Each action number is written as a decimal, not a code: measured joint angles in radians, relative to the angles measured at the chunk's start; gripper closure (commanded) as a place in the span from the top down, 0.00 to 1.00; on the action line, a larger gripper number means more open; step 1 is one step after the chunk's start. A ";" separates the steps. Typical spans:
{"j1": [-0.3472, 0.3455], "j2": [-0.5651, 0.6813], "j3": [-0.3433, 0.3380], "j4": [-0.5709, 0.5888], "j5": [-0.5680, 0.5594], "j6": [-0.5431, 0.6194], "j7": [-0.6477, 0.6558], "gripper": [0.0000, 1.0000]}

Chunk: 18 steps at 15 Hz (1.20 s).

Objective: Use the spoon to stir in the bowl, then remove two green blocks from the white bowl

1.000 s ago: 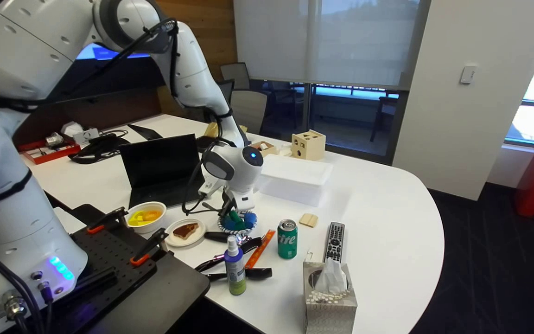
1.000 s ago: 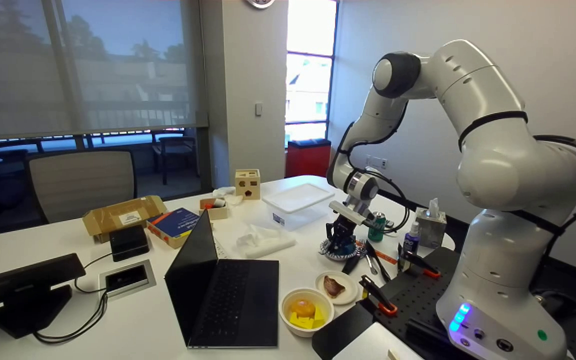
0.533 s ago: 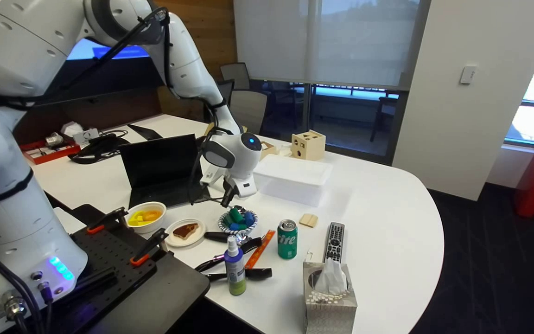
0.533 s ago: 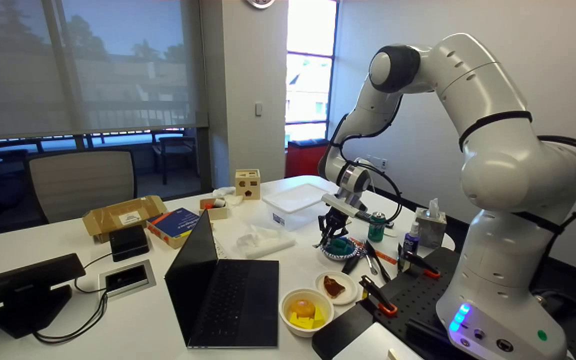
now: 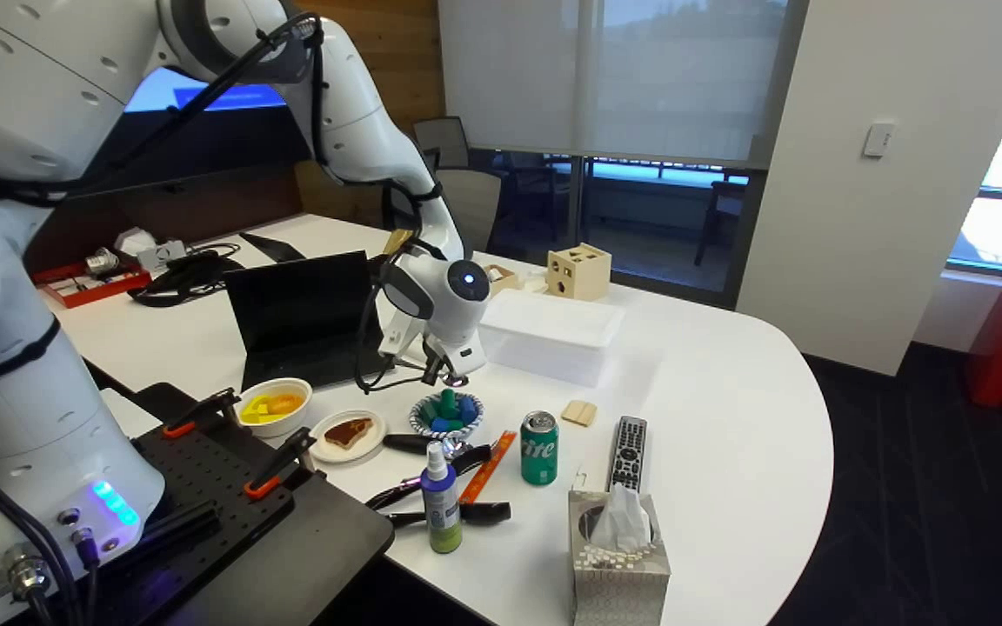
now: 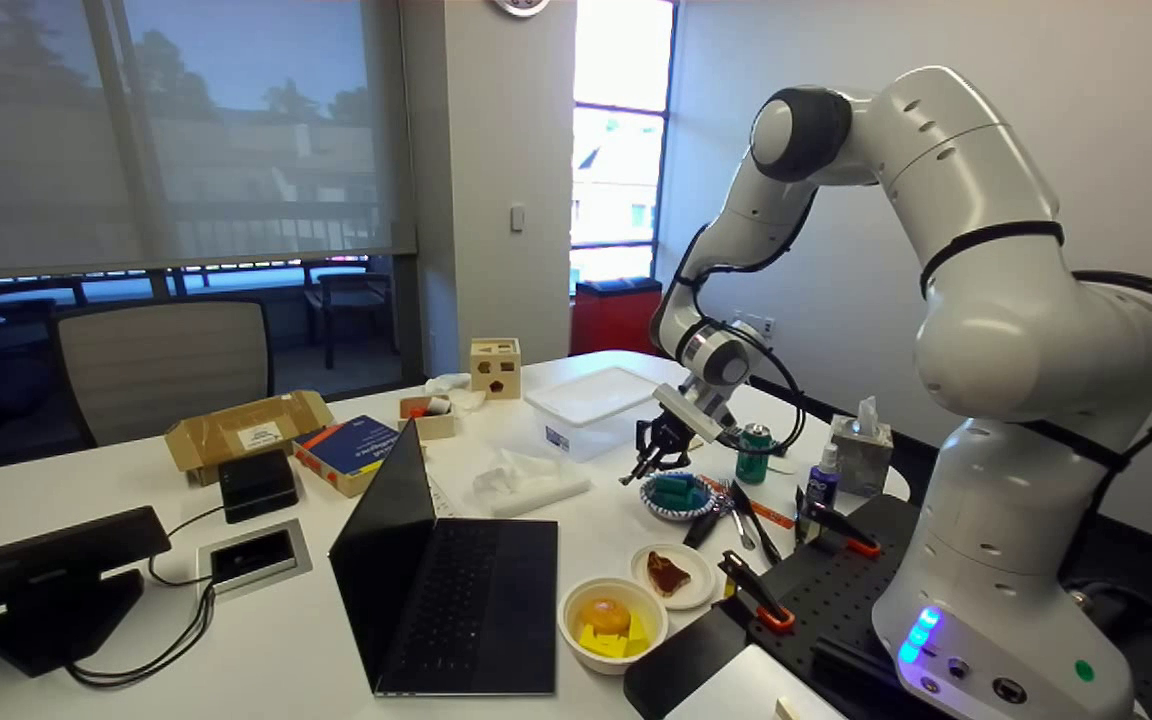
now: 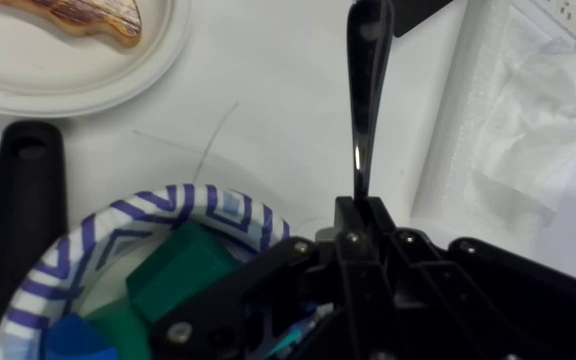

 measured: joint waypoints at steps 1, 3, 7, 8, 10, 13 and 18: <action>-0.010 0.003 0.004 0.000 0.052 -0.005 -0.059 0.02; -0.021 0.013 0.002 0.000 0.143 -0.030 -0.156 0.02; -0.020 0.057 -0.028 0.000 0.284 -0.118 -0.282 0.02; -0.018 0.070 -0.038 -0.001 0.309 -0.141 -0.302 0.02; -0.014 0.095 -0.061 -0.002 0.347 -0.184 -0.329 0.02; 0.001 0.115 -0.100 -0.011 0.377 -0.222 -0.335 0.02; 0.051 0.114 -0.160 -0.024 0.357 -0.231 -0.279 0.02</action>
